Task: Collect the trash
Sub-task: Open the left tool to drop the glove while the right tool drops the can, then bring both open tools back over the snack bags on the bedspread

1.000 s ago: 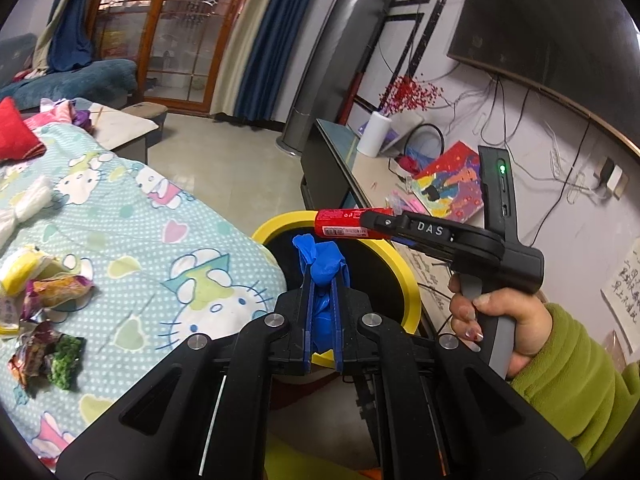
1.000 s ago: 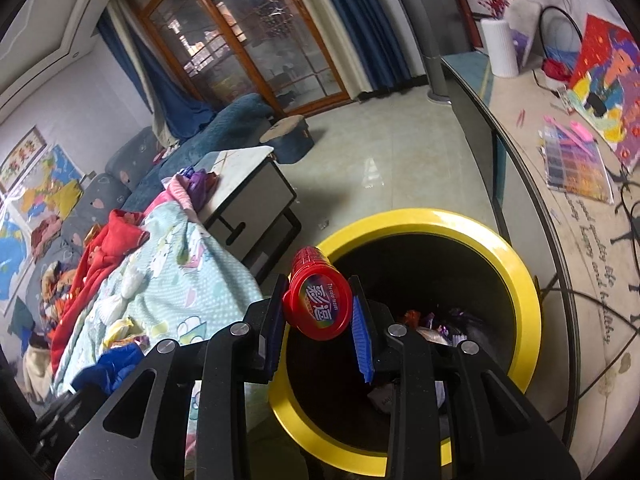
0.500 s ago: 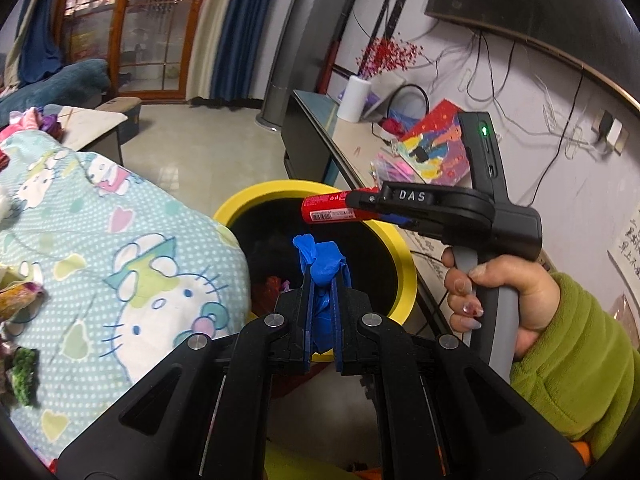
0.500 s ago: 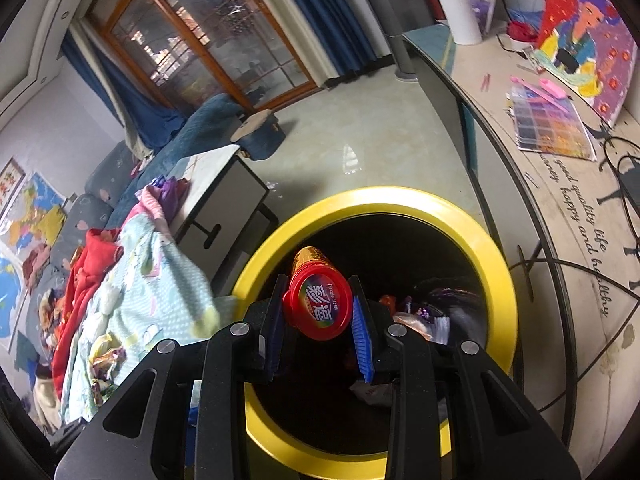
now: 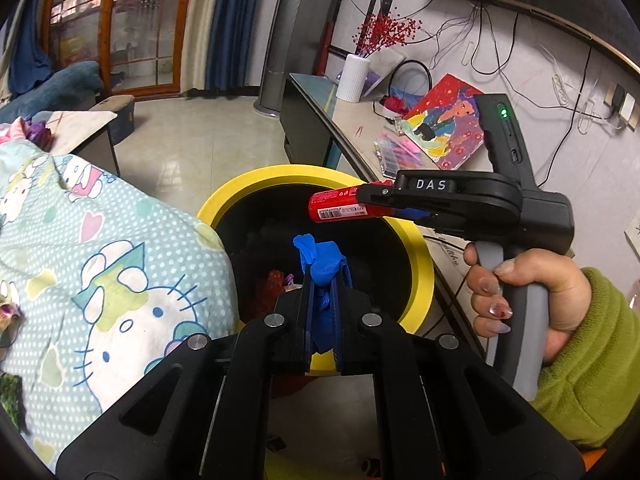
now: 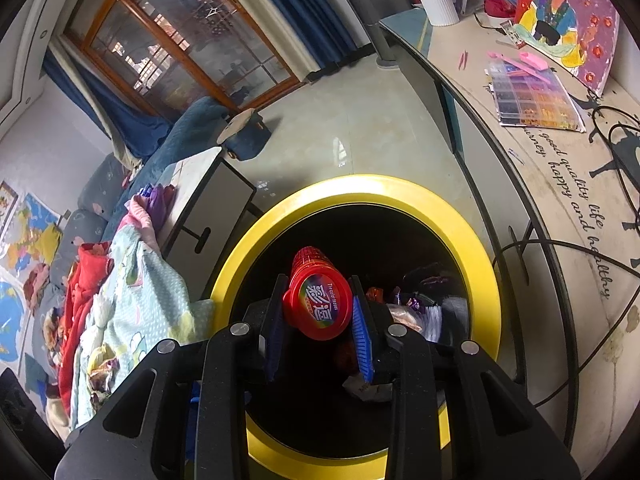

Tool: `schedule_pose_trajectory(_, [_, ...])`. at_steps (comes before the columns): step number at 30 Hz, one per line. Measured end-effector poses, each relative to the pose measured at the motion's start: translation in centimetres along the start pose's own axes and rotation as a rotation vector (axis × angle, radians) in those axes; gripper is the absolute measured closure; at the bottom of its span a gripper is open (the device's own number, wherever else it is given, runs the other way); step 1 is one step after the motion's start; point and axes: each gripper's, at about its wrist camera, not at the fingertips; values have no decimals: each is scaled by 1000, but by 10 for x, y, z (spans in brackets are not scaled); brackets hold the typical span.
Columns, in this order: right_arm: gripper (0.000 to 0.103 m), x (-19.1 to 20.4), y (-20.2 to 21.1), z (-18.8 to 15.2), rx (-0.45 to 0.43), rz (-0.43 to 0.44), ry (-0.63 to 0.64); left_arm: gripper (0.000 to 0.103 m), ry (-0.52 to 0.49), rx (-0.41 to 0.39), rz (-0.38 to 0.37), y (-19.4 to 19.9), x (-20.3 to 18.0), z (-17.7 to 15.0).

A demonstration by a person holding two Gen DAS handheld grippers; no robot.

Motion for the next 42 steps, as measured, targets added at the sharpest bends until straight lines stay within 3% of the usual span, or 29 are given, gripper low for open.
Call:
schedule_pose_trajectory(4, [71,0,-3,0,15,15,-21,97,14,-8,2,-3,2,-2])
schedule_pose_trajectory(7, [58,-2,-3,-1,18,4,-38,69,27,-14,6,0,3,-3])
schedule_pose_trajectory(10, [55,-3,-2,0,12,-4,-48,51,43,-37,23,6,6,-3])
schedule_pose_trajectory(12, [51,-4,-1,1,11,-5,-60,33,58,-56,39,14,11,-2])
schedule_pose_trajectory(17, [51,2,3,2,-1,-6,-45,13,66,-123,103,36,23,1])
schedule_pose_trajectory(35, [44,84,27,-14,-31,101,164,11,165,-280,317,113,77,13])
schedule_pose_trajectory(42, [43,113,33,-25,-23,147,238,11,172,-327,367,141,88,13])
Point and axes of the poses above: each gripper's, at about its wrist camera, not at the fingertips, and y roughly against the way its jaws point, x to its left, z to its top, and after that the axes turned 12 degrees about -x, right-handed
